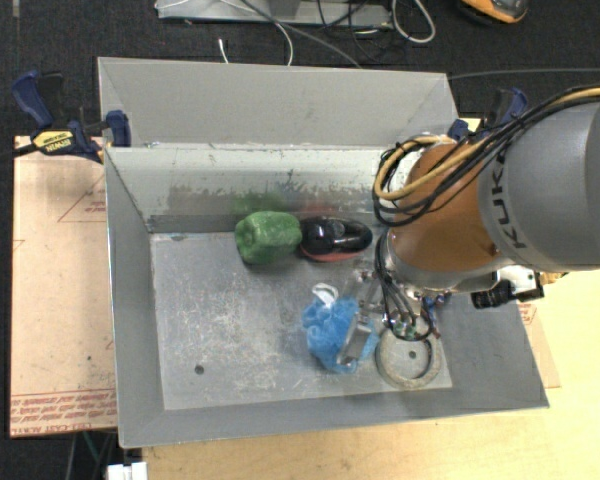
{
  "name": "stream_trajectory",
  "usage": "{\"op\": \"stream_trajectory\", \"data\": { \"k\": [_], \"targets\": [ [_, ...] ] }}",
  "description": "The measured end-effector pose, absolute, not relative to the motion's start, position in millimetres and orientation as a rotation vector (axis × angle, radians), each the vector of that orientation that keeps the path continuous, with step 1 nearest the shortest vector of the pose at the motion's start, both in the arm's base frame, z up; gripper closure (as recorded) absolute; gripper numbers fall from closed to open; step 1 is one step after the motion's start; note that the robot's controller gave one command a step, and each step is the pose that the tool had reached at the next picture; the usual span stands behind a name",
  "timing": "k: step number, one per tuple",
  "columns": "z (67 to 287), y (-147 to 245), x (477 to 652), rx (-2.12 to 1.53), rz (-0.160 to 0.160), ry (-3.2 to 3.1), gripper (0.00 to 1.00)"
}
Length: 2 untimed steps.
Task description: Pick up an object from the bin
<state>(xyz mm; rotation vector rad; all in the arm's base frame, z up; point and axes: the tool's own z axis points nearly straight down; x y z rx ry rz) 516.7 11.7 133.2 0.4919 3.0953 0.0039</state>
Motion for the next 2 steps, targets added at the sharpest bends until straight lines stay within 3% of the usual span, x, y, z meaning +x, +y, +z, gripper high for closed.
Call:
{"op": "stream_trajectory", "data": {
  "k": [1,2],
  "targets": [
    [108,27,487.1,-0.476,0.006,3.107,0.00],
    [71,-64,498.1,-0.301,0.000,3.112,0.00]
  ]
}}
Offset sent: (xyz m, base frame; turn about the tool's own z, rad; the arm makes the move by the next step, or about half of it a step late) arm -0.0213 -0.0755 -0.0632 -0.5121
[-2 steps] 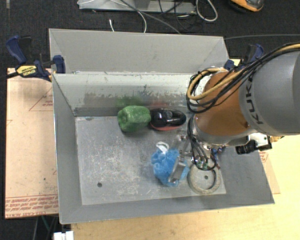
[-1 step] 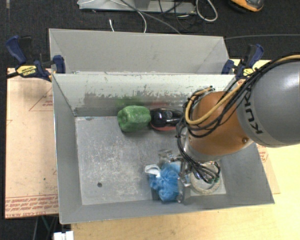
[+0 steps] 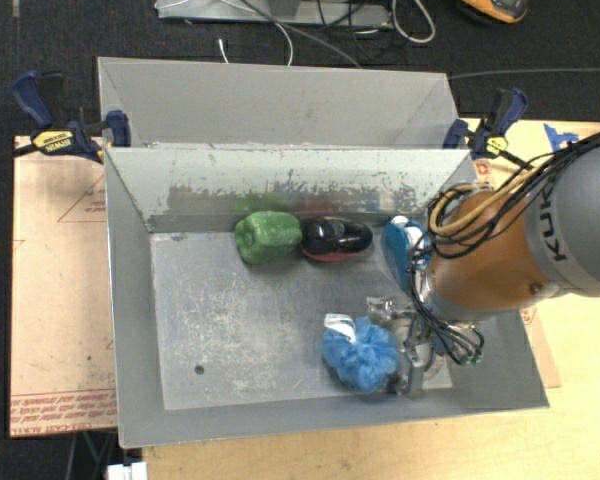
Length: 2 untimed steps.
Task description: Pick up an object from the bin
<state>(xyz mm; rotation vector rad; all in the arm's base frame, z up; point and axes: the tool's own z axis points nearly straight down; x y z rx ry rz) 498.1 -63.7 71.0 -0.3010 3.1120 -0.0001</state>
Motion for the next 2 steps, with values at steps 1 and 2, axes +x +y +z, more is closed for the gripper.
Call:
{"op": "stream_trajectory", "data": {
  "k": [1,2],
  "targets": [
    [70.2,34.7,485.7,-1.116,0.013,2.928,1.00],
    [70.4,34.6,485.6,-1.115,0.013,2.928,1.00]
  ]
}}
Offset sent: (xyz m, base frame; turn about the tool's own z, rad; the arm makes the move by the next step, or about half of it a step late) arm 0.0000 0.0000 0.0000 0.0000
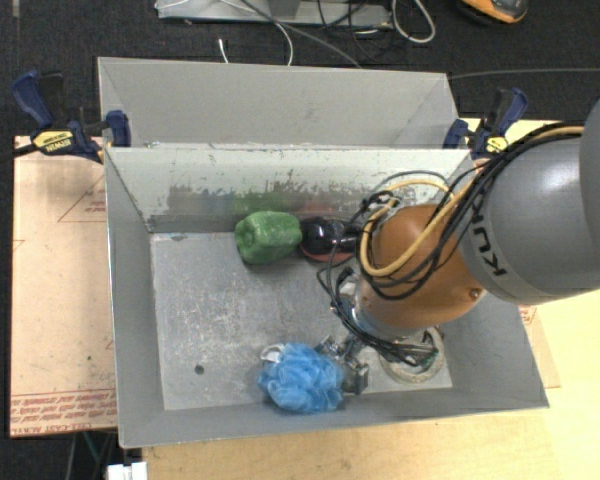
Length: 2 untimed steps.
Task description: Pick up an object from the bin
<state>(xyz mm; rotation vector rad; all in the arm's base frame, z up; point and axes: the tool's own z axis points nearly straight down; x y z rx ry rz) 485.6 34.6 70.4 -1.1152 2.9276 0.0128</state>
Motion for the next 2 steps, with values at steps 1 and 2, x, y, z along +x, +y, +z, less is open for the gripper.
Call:
{"op": "stream_trajectory", "data": {
  "k": [1,2],
  "targets": [
    [83,35,484.8,-1.113,0.014,2.930,1.00],
    [124,35,483.0,-1.113,0.019,2.937,1.00]
  ]
}}
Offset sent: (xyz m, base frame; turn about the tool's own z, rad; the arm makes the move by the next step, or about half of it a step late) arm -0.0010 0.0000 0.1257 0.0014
